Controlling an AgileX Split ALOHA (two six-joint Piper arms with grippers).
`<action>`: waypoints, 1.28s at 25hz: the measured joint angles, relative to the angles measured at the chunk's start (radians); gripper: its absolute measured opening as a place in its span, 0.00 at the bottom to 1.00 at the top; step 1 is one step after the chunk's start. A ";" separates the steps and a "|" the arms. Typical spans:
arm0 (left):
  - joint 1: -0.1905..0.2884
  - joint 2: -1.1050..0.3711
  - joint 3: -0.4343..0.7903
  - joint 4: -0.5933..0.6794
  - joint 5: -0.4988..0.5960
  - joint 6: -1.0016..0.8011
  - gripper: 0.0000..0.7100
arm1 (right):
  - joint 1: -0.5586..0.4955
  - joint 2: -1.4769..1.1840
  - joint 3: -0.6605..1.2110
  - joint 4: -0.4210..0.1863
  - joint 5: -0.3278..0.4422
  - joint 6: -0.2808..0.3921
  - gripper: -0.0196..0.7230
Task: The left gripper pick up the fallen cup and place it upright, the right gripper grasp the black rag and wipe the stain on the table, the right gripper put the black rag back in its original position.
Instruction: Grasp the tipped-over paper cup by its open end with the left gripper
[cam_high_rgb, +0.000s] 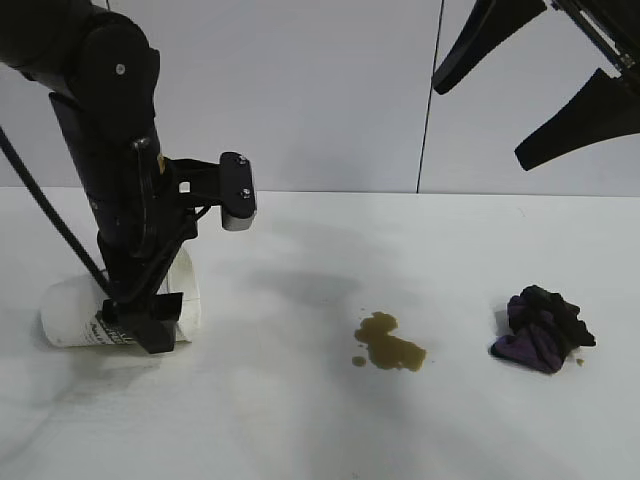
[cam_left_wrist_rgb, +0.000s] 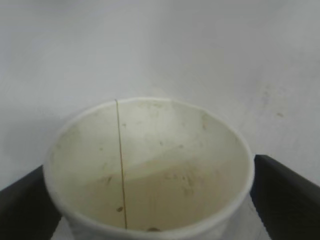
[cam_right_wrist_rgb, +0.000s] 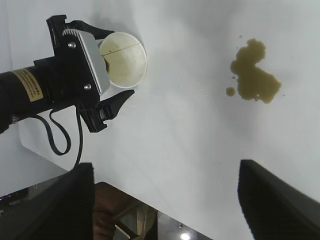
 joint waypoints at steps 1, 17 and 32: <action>0.000 0.000 -0.007 0.004 0.003 -0.003 0.98 | 0.000 0.000 0.000 0.000 0.000 0.000 0.76; 0.000 0.018 -0.016 0.007 0.000 -0.010 0.98 | 0.000 0.000 0.000 -0.001 0.000 0.000 0.76; 0.000 0.018 -0.016 0.007 0.000 -0.013 0.98 | 0.000 0.000 0.000 -0.001 0.001 0.000 0.76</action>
